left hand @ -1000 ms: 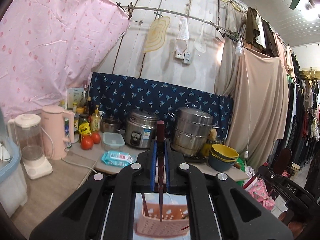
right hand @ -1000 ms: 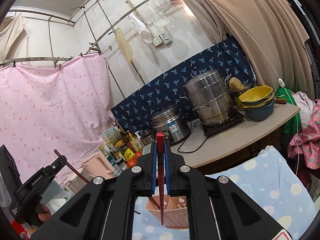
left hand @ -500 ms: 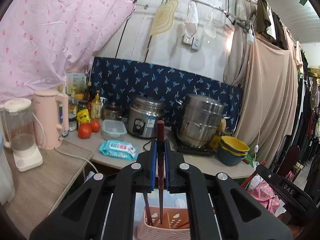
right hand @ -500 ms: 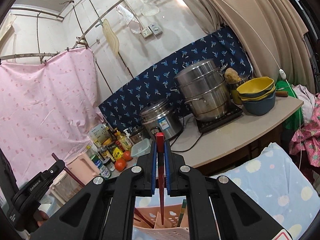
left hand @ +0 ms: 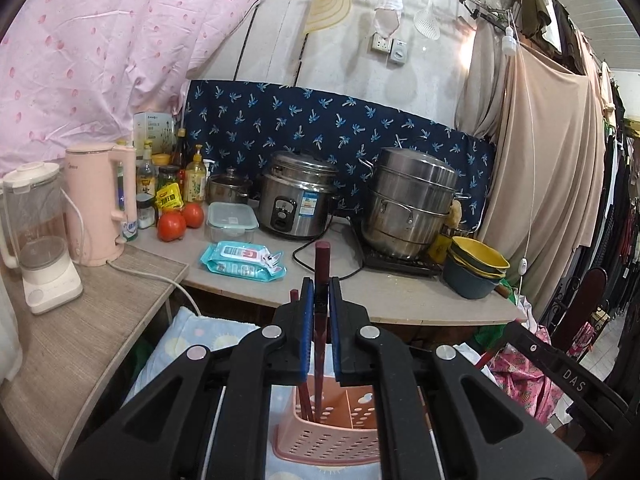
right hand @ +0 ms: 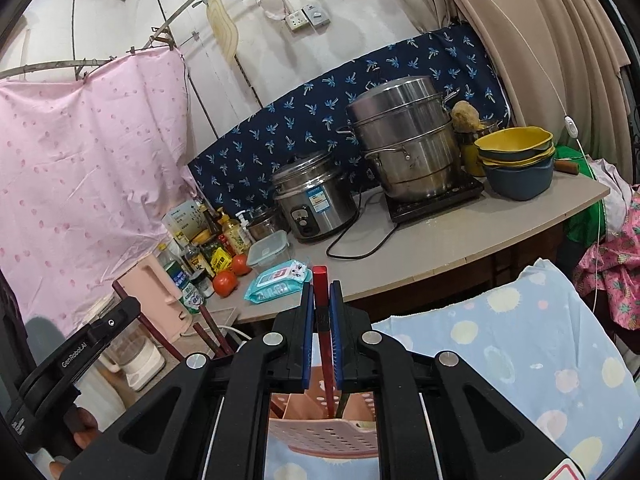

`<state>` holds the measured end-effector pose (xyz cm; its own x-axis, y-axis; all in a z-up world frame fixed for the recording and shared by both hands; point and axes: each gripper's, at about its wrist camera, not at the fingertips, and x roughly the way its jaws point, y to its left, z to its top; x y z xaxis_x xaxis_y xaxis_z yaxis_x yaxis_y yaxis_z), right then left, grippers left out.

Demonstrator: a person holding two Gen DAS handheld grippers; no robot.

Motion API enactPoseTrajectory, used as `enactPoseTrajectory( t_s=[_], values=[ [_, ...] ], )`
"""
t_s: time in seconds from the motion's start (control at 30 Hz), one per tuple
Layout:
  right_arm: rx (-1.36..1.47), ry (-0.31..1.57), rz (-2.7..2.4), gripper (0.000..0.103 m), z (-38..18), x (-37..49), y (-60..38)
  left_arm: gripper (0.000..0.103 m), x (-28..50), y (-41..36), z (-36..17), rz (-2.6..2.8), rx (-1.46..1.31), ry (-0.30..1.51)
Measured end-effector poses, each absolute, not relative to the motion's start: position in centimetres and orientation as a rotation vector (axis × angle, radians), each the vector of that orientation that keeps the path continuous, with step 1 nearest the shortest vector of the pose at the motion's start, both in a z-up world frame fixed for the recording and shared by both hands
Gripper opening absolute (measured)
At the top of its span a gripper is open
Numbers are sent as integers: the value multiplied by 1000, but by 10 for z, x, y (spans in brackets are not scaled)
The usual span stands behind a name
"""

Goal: Organize utensils
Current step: 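Open both tools to release the chopsticks into the basket, then move both open tools back over the remaining utensils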

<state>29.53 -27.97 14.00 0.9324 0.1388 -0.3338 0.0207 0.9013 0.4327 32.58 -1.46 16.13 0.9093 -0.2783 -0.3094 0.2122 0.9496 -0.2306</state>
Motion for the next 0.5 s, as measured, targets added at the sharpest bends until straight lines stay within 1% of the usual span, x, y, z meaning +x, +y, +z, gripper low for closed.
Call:
enactPoseTrajectory(
  t_s=[0.07, 0.1, 0.13, 0.2, 0.3, 0.5],
  values=[
    [451, 364, 48, 15, 139, 293, -282, 13, 325, -14, 160, -247, -195, 352],
    [453, 367, 48, 16, 139, 292, -283, 24, 324, -13, 159, -237, -198, 350],
    [454, 368, 48, 16, 139, 291, -283, 36, 323, -11, 159, -222, -201, 346],
    [457, 365, 47, 22, 139, 287, -284, 47, 319, -9, 159, -212, -207, 337],
    [450, 359, 45, 26, 139, 280, -283, 48, 312, -7, 159, -210, -201, 333],
    [426, 381, 69, 26, 135, 265, -275, 48, 297, -4, 153, -215, -187, 353]
  ],
)
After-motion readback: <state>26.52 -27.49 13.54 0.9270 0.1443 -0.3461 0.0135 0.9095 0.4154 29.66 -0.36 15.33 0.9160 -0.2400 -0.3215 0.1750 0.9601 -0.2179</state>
